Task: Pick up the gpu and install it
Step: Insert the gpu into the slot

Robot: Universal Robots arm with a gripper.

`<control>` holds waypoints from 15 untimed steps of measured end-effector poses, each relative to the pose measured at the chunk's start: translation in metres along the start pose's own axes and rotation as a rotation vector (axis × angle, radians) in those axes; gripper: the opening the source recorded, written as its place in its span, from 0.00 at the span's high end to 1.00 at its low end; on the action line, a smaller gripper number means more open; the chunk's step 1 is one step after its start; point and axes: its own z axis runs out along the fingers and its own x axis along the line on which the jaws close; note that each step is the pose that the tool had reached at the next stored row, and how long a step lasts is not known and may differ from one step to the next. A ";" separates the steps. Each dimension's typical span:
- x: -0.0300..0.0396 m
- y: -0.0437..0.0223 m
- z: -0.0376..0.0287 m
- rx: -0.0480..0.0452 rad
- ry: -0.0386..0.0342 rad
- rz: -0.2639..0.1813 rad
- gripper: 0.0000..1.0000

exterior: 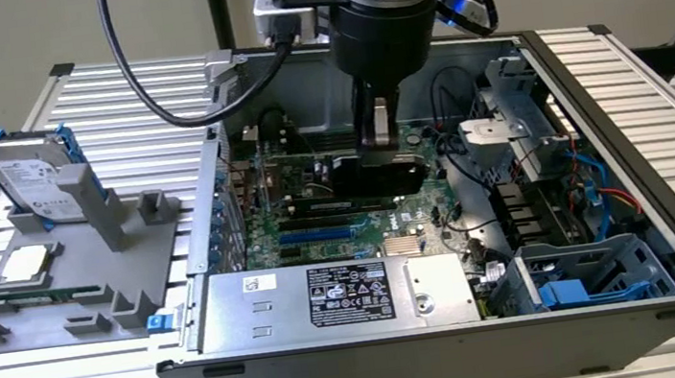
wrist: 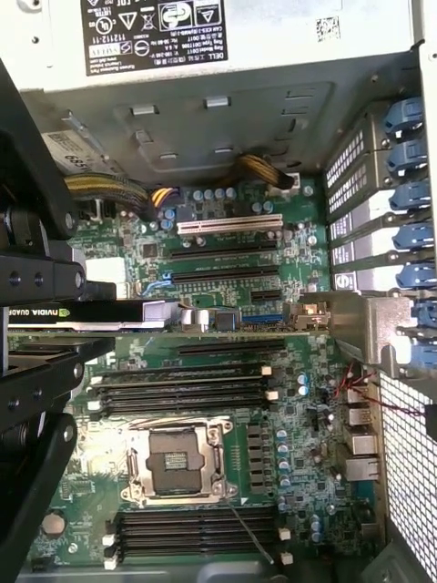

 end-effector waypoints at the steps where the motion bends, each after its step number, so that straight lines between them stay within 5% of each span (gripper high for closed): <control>1: 0.0000 0.0004 0.0010 0.0000 -0.0001 0.000 1.00; 15: -0.0008 0.0011 0.0113 0.0000 0.0000 0.000 1.00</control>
